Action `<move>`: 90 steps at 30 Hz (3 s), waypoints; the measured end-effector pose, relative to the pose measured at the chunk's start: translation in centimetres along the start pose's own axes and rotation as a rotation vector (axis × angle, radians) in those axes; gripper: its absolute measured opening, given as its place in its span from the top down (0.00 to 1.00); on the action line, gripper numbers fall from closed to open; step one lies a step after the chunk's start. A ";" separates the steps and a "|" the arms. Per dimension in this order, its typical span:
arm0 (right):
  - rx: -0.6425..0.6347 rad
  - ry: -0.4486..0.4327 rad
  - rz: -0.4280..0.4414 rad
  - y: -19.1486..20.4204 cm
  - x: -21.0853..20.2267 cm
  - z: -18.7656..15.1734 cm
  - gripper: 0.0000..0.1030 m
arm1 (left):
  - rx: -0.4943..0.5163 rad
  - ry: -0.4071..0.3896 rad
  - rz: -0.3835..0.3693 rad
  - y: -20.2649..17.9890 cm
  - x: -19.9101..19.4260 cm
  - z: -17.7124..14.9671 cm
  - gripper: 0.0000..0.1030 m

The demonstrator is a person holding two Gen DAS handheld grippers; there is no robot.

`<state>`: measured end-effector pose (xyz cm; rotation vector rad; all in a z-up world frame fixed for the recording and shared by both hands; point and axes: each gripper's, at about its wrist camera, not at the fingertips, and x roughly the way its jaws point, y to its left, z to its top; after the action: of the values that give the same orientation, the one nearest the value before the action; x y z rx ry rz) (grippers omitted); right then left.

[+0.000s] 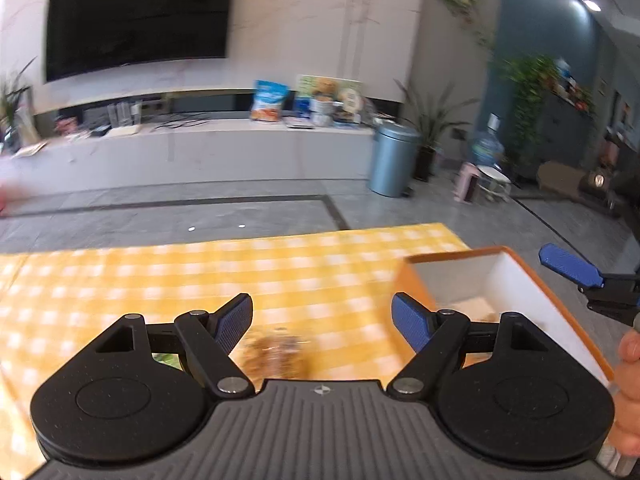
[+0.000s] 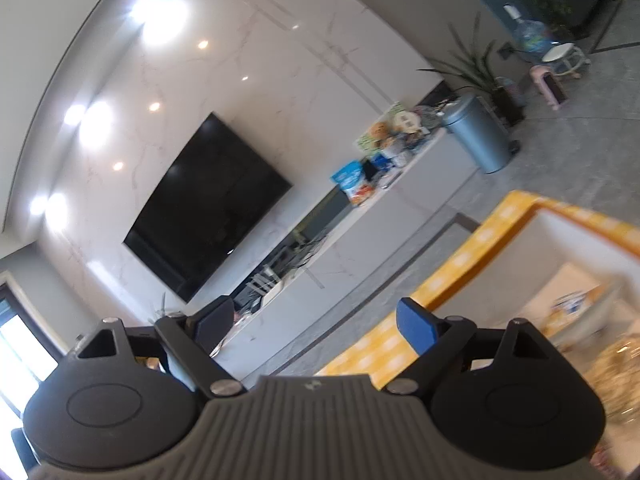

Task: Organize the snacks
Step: 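Move both open tools back over the remaining snacks on the table, then grasp the clear cracker bag with the right tool while the left tool grasps the green raisin packet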

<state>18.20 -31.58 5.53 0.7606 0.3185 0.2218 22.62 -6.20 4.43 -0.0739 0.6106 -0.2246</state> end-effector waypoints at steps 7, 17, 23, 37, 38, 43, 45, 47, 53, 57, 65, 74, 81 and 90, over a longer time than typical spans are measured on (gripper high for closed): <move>-0.241 0.063 0.031 5.5 4.5 -6.3 0.16 | -0.133 0.025 0.059 6.9 1.2 -2.2 0.10; -0.248 0.244 -0.180 2.1 11.5 -11.4 0.17 | -0.348 0.078 0.091 15.2 3.0 -6.7 0.10; -0.309 0.327 -0.275 1.1 15.1 -14.7 0.17 | -0.402 0.129 0.089 17.4 4.7 -8.4 0.10; -0.412 0.358 -0.481 2.0 21.7 -22.2 0.05 | -0.389 0.182 0.172 17.2 6.7 -9.8 0.10; -0.422 0.363 -0.493 1.9 21.9 -22.7 0.05 | -0.383 0.185 0.171 17.1 6.7 -9.8 0.10; -0.502 0.353 -0.510 2.1 22.0 -23.9 0.05 | -0.364 0.210 0.185 16.8 7.4 -10.1 0.10; -0.510 0.343 -0.514 2.0 22.0 -24.0 0.05 | -0.356 0.218 0.190 16.7 7.6 -10.3 0.10; -0.547 0.352 -0.517 2.0 22.1 -24.1 0.06 | -0.339 0.215 0.199 16.5 7.6 -10.2 0.10; -0.589 0.370 -0.488 2.0 21.8 -23.7 0.24 | -0.327 0.209 0.208 16.0 7.4 -10.1 0.10; -0.588 0.372 -0.487 1.6 21.5 -23.3 0.25 | -0.326 0.187 0.194 15.6 6.4 -9.4 0.10; -0.591 0.386 -0.501 1.1 21.0 -22.8 0.25 | -0.381 0.208 0.196 15.0 6.8 -7.2 0.10; -0.595 0.384 -0.497 1.3 21.0 -23.0 0.24 | -0.322 0.268 0.291 13.3 11.4 -5.4 0.10; -0.600 0.379 -0.501 1.4 21.0 -23.1 0.23 | -0.253 0.381 0.355 13.7 15.1 -5.6 0.07; -0.605 0.379 -0.504 1.3 21.0 -23.4 0.22 | -0.232 0.336 0.413 12.6 15.7 -5.8 0.06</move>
<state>29.21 -9.16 -13.69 0.0204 0.7479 -0.0242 34.14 2.46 -10.85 -0.1330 0.9693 0.2410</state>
